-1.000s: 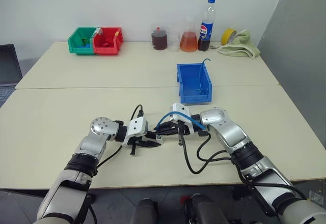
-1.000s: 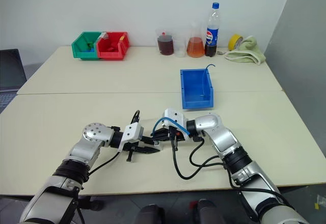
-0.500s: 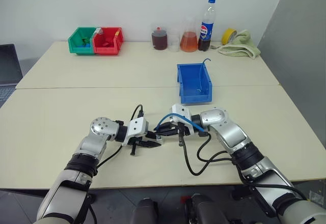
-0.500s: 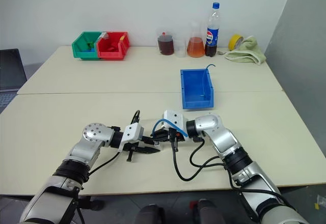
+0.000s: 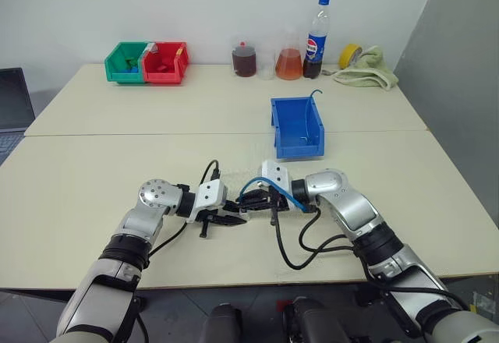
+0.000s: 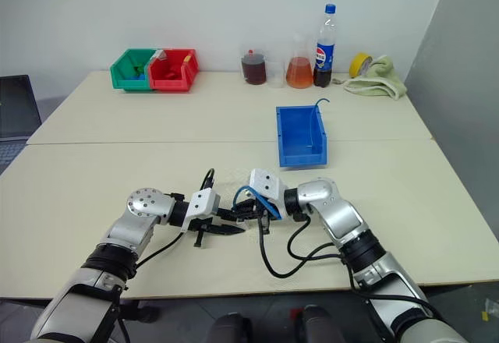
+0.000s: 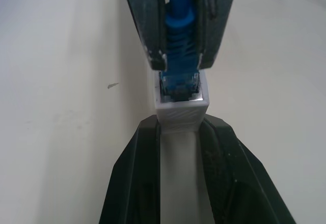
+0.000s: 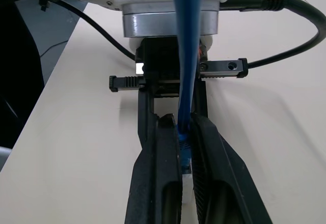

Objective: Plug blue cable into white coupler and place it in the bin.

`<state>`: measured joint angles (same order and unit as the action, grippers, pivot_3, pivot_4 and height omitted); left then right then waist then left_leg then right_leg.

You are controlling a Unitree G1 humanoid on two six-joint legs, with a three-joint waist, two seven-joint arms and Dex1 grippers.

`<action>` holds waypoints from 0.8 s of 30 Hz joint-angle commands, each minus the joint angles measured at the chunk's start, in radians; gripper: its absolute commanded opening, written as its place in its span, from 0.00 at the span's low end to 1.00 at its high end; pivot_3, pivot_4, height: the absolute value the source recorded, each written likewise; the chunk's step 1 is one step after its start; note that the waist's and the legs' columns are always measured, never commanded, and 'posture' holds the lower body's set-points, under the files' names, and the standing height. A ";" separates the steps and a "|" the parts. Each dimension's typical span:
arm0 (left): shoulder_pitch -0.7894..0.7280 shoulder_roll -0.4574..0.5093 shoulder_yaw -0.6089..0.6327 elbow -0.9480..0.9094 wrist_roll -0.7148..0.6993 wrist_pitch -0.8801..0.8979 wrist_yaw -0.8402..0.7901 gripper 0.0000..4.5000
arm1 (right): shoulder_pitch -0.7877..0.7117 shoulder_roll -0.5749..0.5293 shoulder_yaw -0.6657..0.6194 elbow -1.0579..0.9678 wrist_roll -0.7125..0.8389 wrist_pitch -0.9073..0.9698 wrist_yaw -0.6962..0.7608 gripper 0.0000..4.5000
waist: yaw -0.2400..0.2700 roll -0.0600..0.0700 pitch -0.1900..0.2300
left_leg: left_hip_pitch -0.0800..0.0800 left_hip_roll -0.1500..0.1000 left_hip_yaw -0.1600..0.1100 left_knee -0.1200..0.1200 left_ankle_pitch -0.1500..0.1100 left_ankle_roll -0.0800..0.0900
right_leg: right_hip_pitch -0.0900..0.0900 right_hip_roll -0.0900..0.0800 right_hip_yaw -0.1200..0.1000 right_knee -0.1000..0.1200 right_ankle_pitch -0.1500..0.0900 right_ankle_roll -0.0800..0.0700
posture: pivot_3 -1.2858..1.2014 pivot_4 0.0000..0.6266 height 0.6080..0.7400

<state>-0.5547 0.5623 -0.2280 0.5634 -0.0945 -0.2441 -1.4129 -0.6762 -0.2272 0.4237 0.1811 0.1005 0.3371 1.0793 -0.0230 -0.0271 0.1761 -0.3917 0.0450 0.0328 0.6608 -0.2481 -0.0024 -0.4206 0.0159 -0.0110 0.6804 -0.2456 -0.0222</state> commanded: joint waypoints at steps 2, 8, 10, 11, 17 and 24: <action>-0.004 0.003 -0.007 0.009 0.020 -0.004 0.013 0.17 | 0.002 0.003 0.004 0.033 -0.010 0.076 -0.025 0.01 | 0.000 0.000 0.000 | 0.000 0.000 0.000 0.000 0.000 0.000 | 0.000 0.000 0.000 0.000 0.000 0.000 | 0.52 0.24 1.00; -0.005 0.002 -0.008 0.010 0.021 -0.004 0.015 0.17 | 0.027 -0.005 0.014 0.024 -0.008 0.080 -0.007 0.01 | 0.000 0.000 0.000 | 0.000 0.000 0.000 0.000 0.000 0.000 | 0.000 0.000 0.000 0.000 0.000 0.000 | 0.52 0.24 1.00; -0.003 0.004 -0.008 0.008 0.021 -0.002 0.013 0.17 | 0.041 -0.015 0.025 0.025 -0.015 0.063 0.001 0.01 | 0.000 0.000 0.000 | 0.000 0.000 0.000 0.000 0.000 0.000 | 0.000 0.000 0.000 0.000 0.000 0.000 | 0.52 0.24 1.00; -0.002 0.005 -0.008 0.007 0.021 -0.002 0.012 0.17 | 0.046 -0.020 0.029 0.027 -0.019 0.053 0.003 0.01 | 0.000 0.000 0.000 | 0.000 0.000 0.000 0.000 0.000 0.000 | 0.000 0.000 0.000 0.000 0.000 0.000 | 0.52 0.24 1.00; 0.002 0.011 -0.007 0.002 0.020 0.001 0.008 0.17 | 0.050 -0.027 0.033 0.050 -0.029 0.030 0.004 0.01 | 0.000 0.000 0.000 | 0.000 0.000 0.000 0.000 0.000 0.000 | 0.000 0.000 0.000 0.000 0.000 0.000 | 0.52 0.24 1.00; -0.010 0.007 -0.008 0.009 0.021 0.003 0.009 0.17 | 0.040 -0.010 0.028 0.068 -0.028 0.027 -0.013 0.01 | 0.000 0.000 0.000 | 0.000 0.000 0.000 0.000 0.000 0.000 | 0.000 0.000 0.000 0.000 0.000 0.000 | 0.52 0.24 1.00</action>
<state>-0.5549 0.5622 -0.2292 0.5640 -0.0943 -0.2435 -1.4122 -0.6542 -0.2247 0.4179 0.1928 0.1118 0.3378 1.0783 -0.0232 -0.0270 0.1757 -0.3914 0.0449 0.0328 0.6605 -0.2481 -0.0024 -0.4203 0.0159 -0.0110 0.6801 -0.2457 -0.0222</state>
